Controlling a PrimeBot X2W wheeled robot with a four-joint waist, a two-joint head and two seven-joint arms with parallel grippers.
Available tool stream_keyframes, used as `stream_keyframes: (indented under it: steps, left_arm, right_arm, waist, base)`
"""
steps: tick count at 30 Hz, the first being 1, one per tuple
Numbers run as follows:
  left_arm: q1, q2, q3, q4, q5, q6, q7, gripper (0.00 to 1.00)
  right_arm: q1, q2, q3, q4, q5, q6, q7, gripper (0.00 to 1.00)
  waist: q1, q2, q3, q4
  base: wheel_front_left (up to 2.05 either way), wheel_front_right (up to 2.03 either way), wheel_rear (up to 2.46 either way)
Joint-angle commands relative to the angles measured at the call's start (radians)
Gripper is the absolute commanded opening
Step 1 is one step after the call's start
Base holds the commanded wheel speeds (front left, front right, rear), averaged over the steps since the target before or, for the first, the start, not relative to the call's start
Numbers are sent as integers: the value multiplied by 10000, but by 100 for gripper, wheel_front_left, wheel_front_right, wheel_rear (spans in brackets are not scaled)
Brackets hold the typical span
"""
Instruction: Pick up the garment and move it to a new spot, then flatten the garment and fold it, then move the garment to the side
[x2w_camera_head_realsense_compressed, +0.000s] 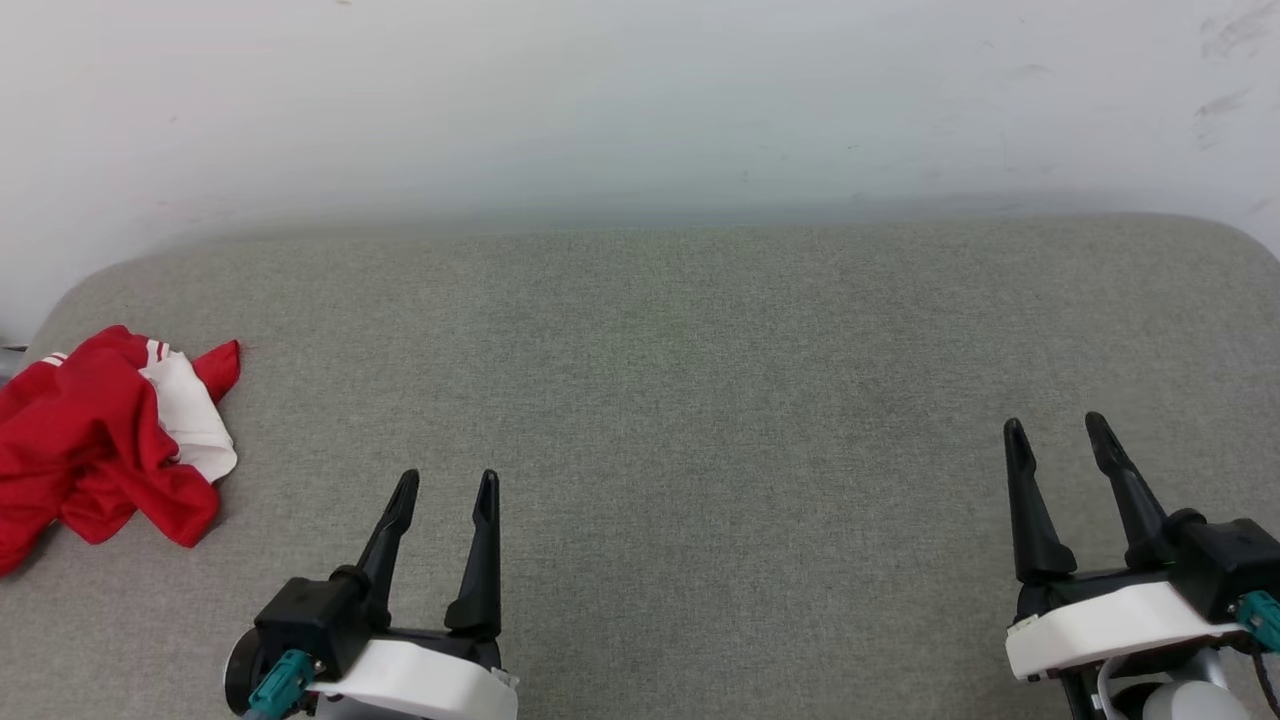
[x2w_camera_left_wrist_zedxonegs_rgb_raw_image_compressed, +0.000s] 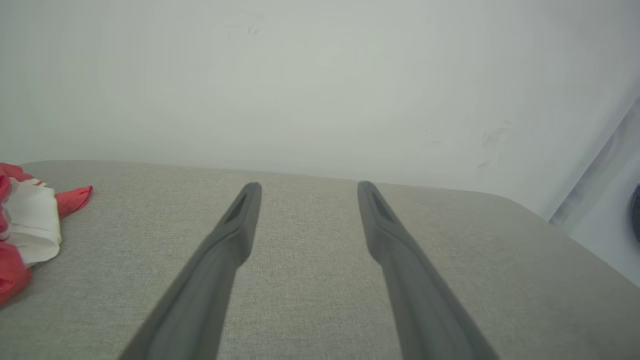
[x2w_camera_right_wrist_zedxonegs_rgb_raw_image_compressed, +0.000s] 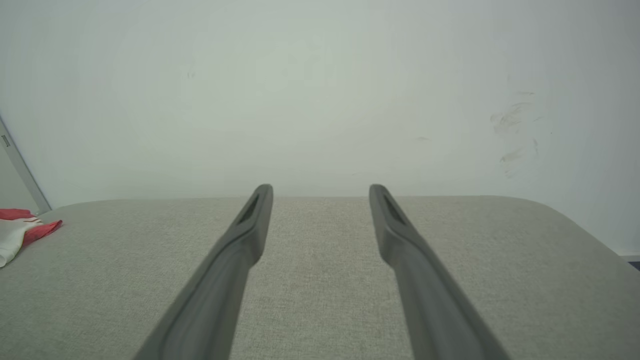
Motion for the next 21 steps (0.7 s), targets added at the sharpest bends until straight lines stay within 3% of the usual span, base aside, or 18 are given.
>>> stream_keyframes:
  steps: [1, 10, 21]
  left_arm:
    - [89, -63, 117, -43, 133, -149, -113, 100]
    - [389, -612, 1021, 90, 544, -854, -301, 100]
    - [451, -759, 1144, 93, 1934, -762, -532, 100]
  right_arm:
    - [38, 7, -33, -127, 45, -2, -95, 100]
    - [171, 8, 97, 24, 505, -2, -293, 100]
    - [153, 10, 198, 89, -79, -3, -493, 100]
  waist:
    - [0, -1, -7, 0]
    - [0, -1, -13, -23]
    - [0, -1, 52, -58]
  base:
    - [0, 0, 0]
    - [0, 0, 0]
    - [0, 0, 0]
